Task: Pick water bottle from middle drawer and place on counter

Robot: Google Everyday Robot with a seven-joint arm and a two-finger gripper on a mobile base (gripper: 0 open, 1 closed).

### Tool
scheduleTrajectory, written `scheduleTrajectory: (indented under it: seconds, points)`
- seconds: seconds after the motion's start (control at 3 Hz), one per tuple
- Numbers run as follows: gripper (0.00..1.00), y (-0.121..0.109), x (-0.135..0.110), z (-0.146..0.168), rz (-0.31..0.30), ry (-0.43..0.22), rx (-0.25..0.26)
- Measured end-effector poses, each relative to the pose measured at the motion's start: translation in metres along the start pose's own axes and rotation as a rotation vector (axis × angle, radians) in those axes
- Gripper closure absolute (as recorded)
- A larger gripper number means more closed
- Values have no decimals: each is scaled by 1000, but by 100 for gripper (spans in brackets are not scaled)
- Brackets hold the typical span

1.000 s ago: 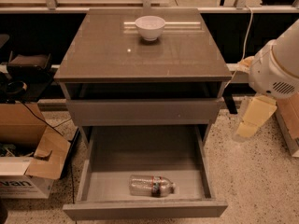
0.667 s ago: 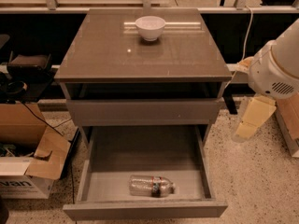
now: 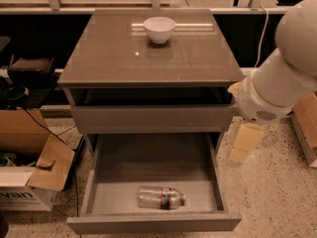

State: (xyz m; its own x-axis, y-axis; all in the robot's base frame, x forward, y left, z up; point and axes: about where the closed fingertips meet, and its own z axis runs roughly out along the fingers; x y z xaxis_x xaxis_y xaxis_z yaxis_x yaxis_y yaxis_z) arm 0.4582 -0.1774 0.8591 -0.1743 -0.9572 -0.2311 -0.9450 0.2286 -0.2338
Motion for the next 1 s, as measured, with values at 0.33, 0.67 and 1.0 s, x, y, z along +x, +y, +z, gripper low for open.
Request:
scheduleTrajectory:
  seconds: [0.33,0.67,1.0]
  points:
    - [0,14,-3,52,11,-9,-57]
    - [0,14,-8,94,23,-26,-81]
    - [0,13,-8,98,25,-30,-81]
